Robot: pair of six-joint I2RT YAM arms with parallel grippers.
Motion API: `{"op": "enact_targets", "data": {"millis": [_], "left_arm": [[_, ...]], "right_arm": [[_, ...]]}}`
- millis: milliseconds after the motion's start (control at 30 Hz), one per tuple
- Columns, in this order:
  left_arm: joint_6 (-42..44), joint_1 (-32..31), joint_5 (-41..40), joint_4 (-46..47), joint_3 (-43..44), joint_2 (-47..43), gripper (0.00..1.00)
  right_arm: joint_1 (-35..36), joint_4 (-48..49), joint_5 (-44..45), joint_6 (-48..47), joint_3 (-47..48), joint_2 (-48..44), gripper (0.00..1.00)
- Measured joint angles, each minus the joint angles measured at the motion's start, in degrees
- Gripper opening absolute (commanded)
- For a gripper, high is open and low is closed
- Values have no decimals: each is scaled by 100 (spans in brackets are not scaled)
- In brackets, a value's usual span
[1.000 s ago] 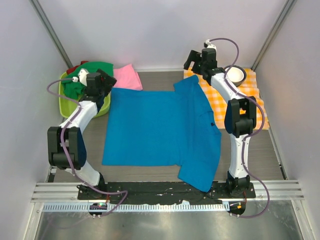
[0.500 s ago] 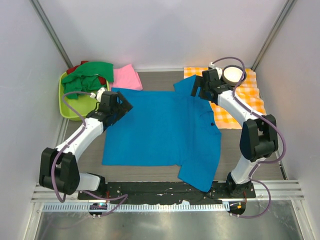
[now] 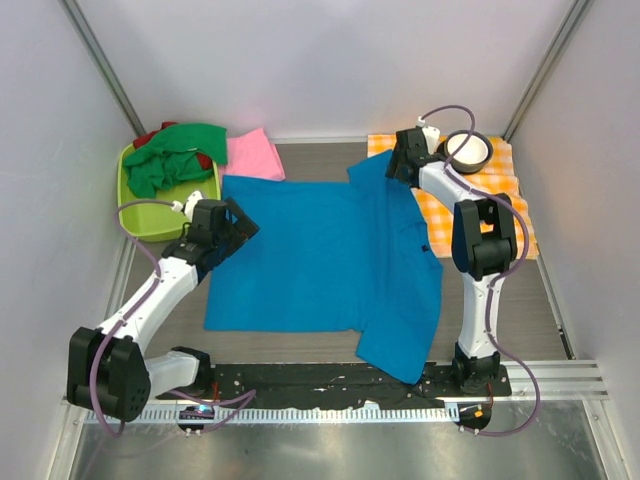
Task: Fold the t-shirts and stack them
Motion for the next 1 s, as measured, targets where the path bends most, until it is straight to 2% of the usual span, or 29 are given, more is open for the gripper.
{"op": "enact_targets", "data": {"millis": [33,233,500,767,800,833,933,1000], "left_arm": [[17,0,2,0,0,0,100],[109,0,-7,31,0,136,100],[114,0,-4,44,0,413,100],[105,0,0,125,0,579,100],[105,0,2,144,0,586,100],[103,0,2,157,0,588,100],[103,0,0,190,0,590,100],[103,0,0,190,0,590,100]], "right_arm": [[-31,-4,33,-15,179,157,72],[-162,-212,155,-173,1165,824,69],[-181,-328,-7,-212,1233,1036,66],[-175,-299,-310,-188,844,1062,47],[-175,-297,-321,-188,844,1064,44],[-175,-297,-330,-181,844,1071,36],[-175,-295,-332,-175,844,1075,26],[-175,-295,-328,-157,844,1075,25]]}}
